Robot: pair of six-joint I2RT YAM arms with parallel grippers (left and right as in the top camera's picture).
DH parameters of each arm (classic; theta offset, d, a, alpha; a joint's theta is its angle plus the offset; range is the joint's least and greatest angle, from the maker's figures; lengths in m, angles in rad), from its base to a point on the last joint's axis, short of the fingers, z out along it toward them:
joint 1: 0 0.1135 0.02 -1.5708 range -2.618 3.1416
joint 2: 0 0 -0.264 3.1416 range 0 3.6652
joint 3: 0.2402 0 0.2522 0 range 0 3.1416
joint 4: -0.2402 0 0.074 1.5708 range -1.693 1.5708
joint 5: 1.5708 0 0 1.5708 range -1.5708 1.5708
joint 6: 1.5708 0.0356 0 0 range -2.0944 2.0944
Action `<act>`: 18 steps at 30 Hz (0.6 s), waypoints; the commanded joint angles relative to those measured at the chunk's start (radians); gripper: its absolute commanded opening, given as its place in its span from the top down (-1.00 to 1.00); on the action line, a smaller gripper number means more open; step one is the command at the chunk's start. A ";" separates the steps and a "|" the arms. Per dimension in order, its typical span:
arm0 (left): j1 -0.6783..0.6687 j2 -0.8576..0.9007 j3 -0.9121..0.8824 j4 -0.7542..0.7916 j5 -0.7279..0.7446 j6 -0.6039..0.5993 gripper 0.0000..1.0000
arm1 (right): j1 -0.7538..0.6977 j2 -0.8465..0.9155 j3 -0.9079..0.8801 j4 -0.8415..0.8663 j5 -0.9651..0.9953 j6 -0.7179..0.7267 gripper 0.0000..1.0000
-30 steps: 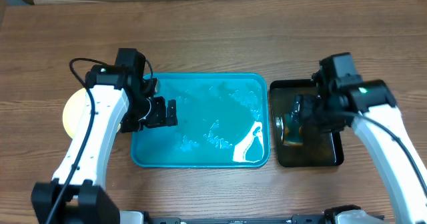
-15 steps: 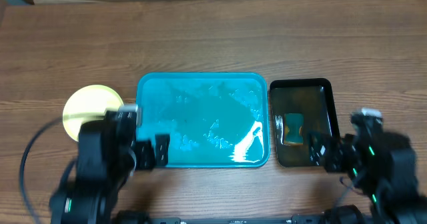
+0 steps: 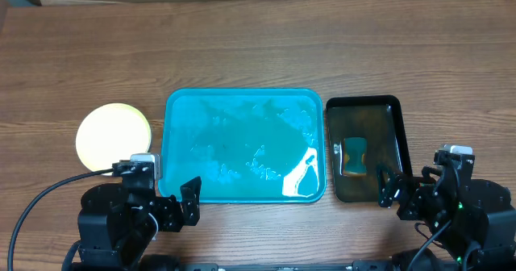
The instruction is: Clean dirty plates on tray and stack at the side
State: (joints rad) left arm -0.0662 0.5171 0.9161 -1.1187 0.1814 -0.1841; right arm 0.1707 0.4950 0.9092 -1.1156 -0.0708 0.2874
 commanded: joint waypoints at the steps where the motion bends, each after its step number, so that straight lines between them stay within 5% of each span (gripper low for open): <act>1: -0.006 -0.007 -0.010 -0.007 -0.009 -0.014 -1.00 | 0.000 0.000 -0.005 0.005 0.009 0.000 -1.00; 12: -0.006 -0.007 -0.010 -0.007 -0.009 -0.014 -1.00 | -0.006 -0.039 -0.009 0.011 0.068 -0.051 -1.00; 18: -0.006 -0.007 -0.010 -0.007 -0.009 -0.014 -1.00 | -0.074 -0.187 -0.135 0.208 0.070 -0.129 -1.00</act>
State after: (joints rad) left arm -0.0662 0.5171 0.9157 -1.1294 0.1814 -0.1841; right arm 0.1326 0.3859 0.8448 -0.9844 -0.0177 0.2070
